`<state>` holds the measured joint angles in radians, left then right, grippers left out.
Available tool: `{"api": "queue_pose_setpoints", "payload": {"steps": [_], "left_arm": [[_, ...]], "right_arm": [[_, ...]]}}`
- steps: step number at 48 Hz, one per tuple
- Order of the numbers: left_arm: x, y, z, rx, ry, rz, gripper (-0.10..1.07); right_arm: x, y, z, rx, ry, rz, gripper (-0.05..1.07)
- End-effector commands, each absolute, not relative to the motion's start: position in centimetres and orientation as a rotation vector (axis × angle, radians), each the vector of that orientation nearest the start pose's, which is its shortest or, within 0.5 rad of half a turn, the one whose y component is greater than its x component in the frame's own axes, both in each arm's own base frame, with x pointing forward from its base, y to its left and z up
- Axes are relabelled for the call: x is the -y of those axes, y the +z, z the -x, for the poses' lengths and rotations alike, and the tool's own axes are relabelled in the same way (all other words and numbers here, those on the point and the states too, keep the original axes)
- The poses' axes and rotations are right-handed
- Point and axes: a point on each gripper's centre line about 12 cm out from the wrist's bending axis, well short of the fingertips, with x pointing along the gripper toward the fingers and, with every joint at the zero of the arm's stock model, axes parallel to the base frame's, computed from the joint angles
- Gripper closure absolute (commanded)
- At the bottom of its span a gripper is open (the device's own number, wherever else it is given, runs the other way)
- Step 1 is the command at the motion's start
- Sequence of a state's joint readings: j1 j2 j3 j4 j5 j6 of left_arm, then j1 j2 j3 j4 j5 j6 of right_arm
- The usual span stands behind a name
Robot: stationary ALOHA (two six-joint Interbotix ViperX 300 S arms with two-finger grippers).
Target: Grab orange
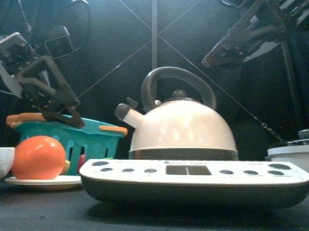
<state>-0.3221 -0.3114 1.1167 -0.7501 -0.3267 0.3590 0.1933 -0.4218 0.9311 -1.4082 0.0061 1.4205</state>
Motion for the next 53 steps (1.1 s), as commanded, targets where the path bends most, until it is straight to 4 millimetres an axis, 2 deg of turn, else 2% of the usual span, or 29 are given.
{"api": "queue_pose_setpoints", "payload": {"steps": [1, 7, 15, 23, 35, 53], "left_arm": [[6.8, 16.3, -27.2, -0.55, -0.031, 0.214, -0.04], [7.3, 16.2, -27.3, -0.618, -0.068, 0.239, -0.04], [6.3, 15.8, -27.6, -0.741, -0.069, 0.304, -0.04], [5.4, 16.4, -28.4, -0.76, -0.074, 0.289, -0.04], [5.3, 17.2, -29.5, -0.804, -0.139, 0.19, -0.04], [5.1, 16.1, -31.1, -1.079, -0.264, 0.017, -0.04]], "right_arm": [[-5.2, 22.7, -28.6, -0.493, 0.148, 0.015, 0.17], [-5.0, 22.6, -27.9, -0.494, 0.127, -0.014, 0.17], [-4.9, 22.6, -27.8, -0.494, 0.125, -0.024, 0.17], [-4.9, 22.3, -27.9, -0.503, 0.124, -0.023, 0.17], [-4.9, 21.8, -27.8, -0.518, 0.123, -0.021, 0.17], [-5.0, 21.1, -28.1, -0.545, 0.119, -0.021, 0.17]]}}
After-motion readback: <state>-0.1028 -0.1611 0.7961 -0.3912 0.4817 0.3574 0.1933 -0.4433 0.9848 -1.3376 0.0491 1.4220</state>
